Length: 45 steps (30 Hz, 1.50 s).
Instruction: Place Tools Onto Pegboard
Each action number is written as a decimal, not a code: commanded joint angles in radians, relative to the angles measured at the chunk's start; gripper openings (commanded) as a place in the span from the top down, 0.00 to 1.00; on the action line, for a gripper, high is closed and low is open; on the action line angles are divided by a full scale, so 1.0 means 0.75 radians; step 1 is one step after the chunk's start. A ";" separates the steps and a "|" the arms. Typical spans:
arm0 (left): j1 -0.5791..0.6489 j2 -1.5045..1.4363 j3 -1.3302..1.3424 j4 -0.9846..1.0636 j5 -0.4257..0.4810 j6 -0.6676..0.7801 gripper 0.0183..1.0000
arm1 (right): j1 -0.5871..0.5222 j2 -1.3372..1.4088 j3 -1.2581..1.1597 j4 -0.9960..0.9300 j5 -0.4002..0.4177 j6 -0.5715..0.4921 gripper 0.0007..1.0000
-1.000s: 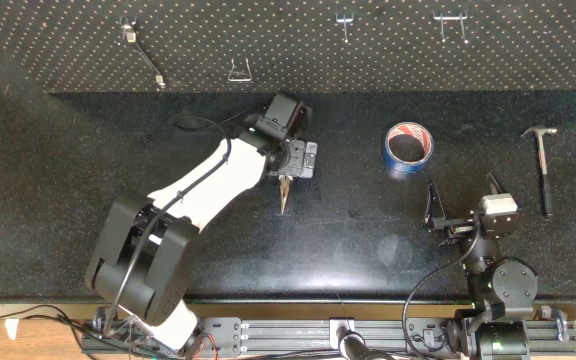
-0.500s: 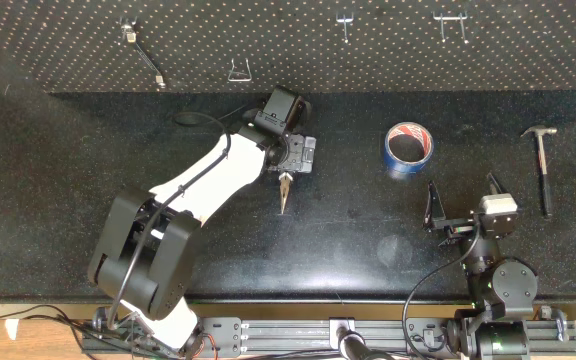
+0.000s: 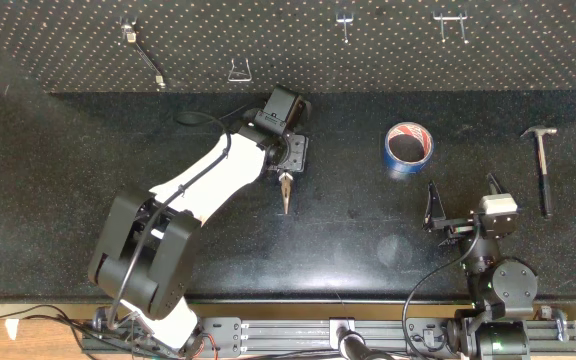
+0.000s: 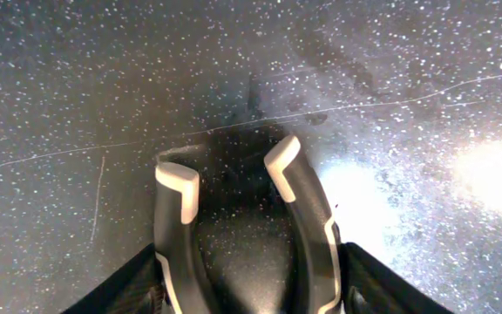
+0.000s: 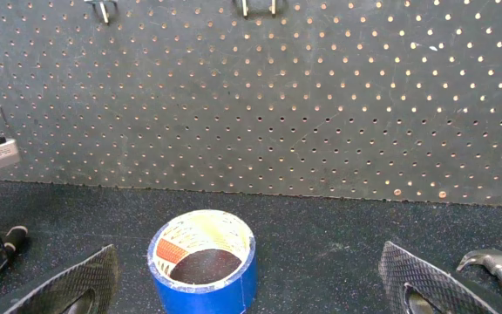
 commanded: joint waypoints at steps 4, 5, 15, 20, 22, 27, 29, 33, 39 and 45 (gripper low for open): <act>0.007 0.062 -0.006 -0.008 0.087 -0.007 0.55 | 0.008 -0.009 -0.005 -0.004 -0.012 -0.018 0.02; 0.007 0.062 -0.006 -0.008 0.087 -0.007 0.57 | 0.008 -0.009 -0.005 -0.004 -0.012 -0.018 0.02; 0.007 0.076 -0.006 -0.009 0.092 -0.140 0.85 | 0.008 -0.009 -0.005 -0.004 -0.012 -0.018 0.02; 0.006 0.077 -0.006 -0.013 0.091 -0.172 0.90 | 0.008 -0.009 -0.005 -0.004 -0.012 -0.018 0.02; 0.006 0.077 -0.007 -0.013 0.091 -0.172 0.99 | 0.008 -0.009 -0.005 -0.004 -0.012 -0.018 0.02; 0.006 0.077 -0.006 -0.013 0.091 -0.172 0.99 | 0.008 -0.009 -0.005 -0.004 -0.012 -0.018 0.02; 0.006 0.067 -0.007 -0.022 0.084 -0.170 0.99 | 0.008 -0.009 -0.005 -0.004 -0.012 -0.018 0.02; 0.007 -0.013 -0.007 -0.121 -0.043 -0.166 0.99 | 0.008 -0.009 -0.005 -0.004 -0.012 -0.018 0.02; 0.028 -0.221 -0.007 -0.203 -0.202 0.100 0.99 | 0.008 -0.009 -0.005 -0.004 -0.012 -0.018 0.02; 0.166 -0.447 -0.007 -0.124 -0.206 0.431 0.99 | 0.008 -0.009 -0.005 -0.004 -0.012 -0.018 0.02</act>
